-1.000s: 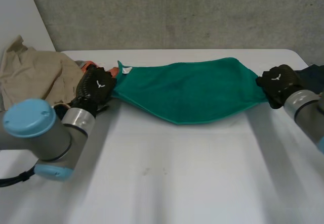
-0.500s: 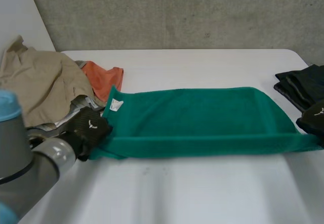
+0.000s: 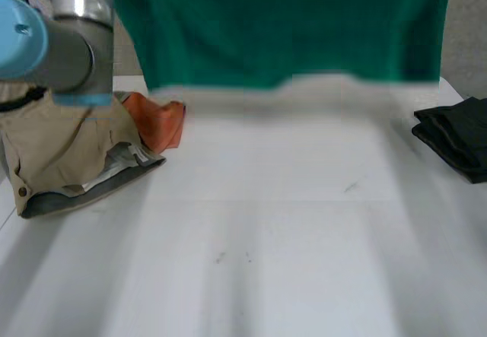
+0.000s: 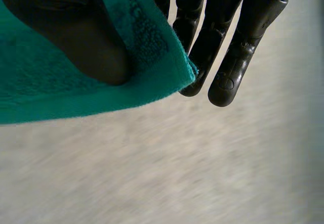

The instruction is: Fold the laundry.

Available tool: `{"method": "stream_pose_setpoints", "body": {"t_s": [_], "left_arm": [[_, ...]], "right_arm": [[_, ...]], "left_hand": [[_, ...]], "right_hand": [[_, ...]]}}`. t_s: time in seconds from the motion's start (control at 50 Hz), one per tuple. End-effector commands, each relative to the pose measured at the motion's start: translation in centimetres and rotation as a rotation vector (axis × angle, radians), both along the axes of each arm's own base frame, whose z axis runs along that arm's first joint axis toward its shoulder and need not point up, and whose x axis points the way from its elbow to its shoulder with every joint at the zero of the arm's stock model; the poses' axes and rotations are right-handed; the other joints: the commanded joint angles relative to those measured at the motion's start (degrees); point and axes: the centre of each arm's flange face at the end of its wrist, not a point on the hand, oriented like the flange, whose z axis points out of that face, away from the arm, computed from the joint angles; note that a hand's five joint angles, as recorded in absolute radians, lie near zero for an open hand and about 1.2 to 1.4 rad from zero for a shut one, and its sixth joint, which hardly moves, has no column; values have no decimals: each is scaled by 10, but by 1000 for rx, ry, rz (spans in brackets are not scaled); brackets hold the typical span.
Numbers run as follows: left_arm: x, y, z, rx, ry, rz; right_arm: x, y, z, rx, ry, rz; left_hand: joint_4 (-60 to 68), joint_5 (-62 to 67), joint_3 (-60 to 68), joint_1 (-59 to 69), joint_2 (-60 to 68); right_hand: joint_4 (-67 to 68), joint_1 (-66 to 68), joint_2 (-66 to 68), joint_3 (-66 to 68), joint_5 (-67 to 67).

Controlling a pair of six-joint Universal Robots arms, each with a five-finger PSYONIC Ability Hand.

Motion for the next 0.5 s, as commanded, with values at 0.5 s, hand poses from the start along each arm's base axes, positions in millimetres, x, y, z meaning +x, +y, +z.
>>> {"method": "stream_pose_setpoints", "body": {"t_s": [0.5], "left_arm": [[11, 71, -256, 767, -236, -102]], "right_arm": [[6, 52, -237, 919, 111, 59]], "left_hand": [[110, 141, 115, 148, 113]], "right_hand": [[119, 231, 128, 121, 131]]}}
